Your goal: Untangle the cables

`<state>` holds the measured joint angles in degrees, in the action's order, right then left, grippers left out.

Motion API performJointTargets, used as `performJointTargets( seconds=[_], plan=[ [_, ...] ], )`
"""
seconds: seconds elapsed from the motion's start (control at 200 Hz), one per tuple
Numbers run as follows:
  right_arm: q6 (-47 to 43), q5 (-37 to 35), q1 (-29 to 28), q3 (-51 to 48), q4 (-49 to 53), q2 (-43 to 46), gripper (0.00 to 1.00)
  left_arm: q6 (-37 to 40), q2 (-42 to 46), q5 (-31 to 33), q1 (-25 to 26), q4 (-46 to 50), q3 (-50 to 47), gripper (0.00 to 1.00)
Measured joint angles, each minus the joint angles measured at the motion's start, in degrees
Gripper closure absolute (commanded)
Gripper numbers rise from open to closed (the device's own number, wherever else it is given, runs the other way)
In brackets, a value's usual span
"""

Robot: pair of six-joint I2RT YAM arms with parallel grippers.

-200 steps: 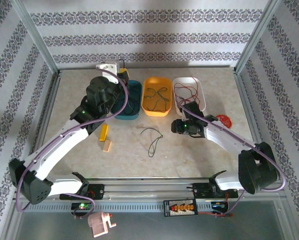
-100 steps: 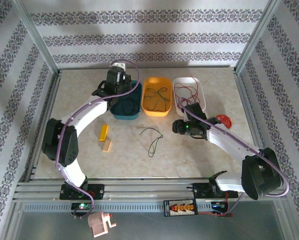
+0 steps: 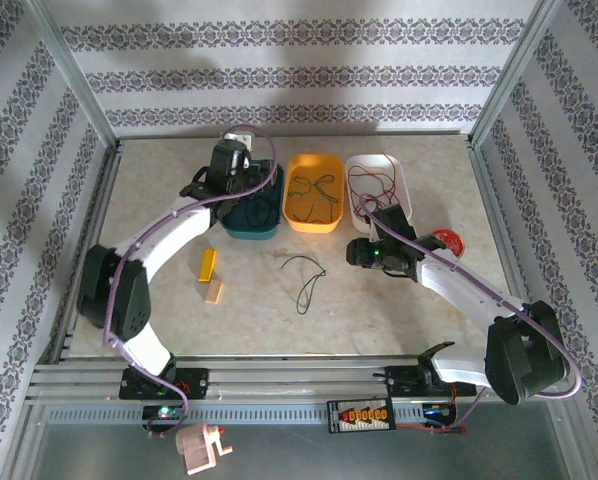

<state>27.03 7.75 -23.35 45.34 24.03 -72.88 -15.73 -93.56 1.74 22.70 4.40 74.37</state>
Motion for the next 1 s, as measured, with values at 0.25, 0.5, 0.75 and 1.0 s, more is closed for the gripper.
performJointTargets(
  seconds=[0.25,0.5,0.75,1.0],
  plan=[
    [0.11,-0.63,1.44,0.02,-0.04,-1.40,0.54,5.66,11.69,-17.88,11.72,3.91,-12.09,0.13],
    [0.96,-0.87,3.76,0.02,-0.09,-2.73,0.54,12.52,1.16,-23.58,26.08,17.29,-12.70,0.12],
    [1.36,-0.85,3.76,-0.02,-0.09,-2.62,0.54,14.95,-2.93,-19.21,26.97,21.77,-12.20,0.27],
    [1.36,-0.85,3.78,-0.63,-0.09,-2.25,0.54,15.76,-2.82,-17.75,26.97,21.79,-12.07,0.40]
  ],
)
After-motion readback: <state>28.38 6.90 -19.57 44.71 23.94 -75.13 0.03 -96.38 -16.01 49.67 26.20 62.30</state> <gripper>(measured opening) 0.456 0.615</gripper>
